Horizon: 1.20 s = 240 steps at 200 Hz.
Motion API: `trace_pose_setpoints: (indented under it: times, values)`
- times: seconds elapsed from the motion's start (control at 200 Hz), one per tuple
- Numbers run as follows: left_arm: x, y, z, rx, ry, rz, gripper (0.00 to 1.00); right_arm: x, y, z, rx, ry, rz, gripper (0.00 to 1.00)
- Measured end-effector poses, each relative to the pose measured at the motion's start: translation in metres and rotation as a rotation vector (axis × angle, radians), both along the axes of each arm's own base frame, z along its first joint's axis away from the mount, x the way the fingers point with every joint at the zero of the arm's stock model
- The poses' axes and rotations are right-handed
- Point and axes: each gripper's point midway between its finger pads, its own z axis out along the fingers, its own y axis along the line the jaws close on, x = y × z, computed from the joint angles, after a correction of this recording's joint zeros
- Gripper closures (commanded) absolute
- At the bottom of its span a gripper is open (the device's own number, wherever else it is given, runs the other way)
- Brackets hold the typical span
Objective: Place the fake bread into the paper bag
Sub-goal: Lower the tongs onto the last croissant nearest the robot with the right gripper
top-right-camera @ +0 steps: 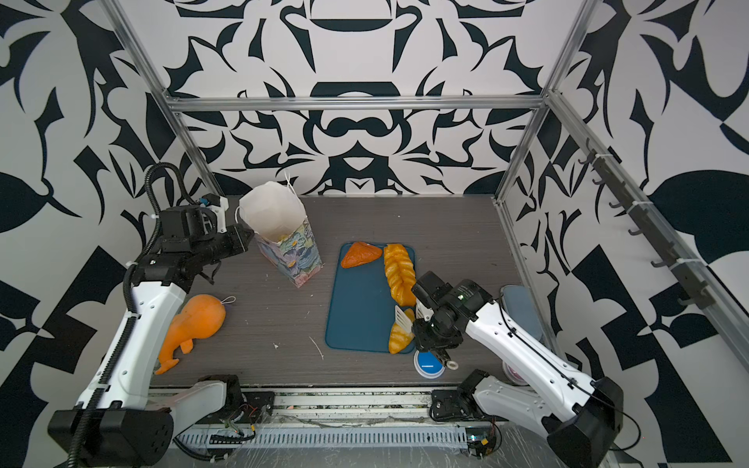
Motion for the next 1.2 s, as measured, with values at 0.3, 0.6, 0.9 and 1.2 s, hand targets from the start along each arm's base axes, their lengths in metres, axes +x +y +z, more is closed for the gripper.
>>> trace_pose_setpoints:
  times: [0.3, 0.6, 0.9, 1.2]
  values:
    - [0.001, 0.000, -0.001, -0.003, 0.004, 0.000, 1.00, -0.006, 0.002, -0.005, 0.024, 0.021, 0.000, 0.49]
    - [0.001, 0.000, -0.001, -0.004, 0.004, 0.000, 1.00, -0.008, 0.001, -0.010, 0.017, 0.029, -0.001, 0.49]
    - [0.001, 0.000, -0.001, -0.004, 0.004, 0.000, 1.00, -0.007, 0.002, -0.011, 0.019, 0.030, -0.001, 0.49]
    - [0.001, 0.000, -0.001, -0.004, 0.005, 0.000, 1.00, -0.006, 0.002, -0.016, 0.008, 0.046, 0.000, 0.49]
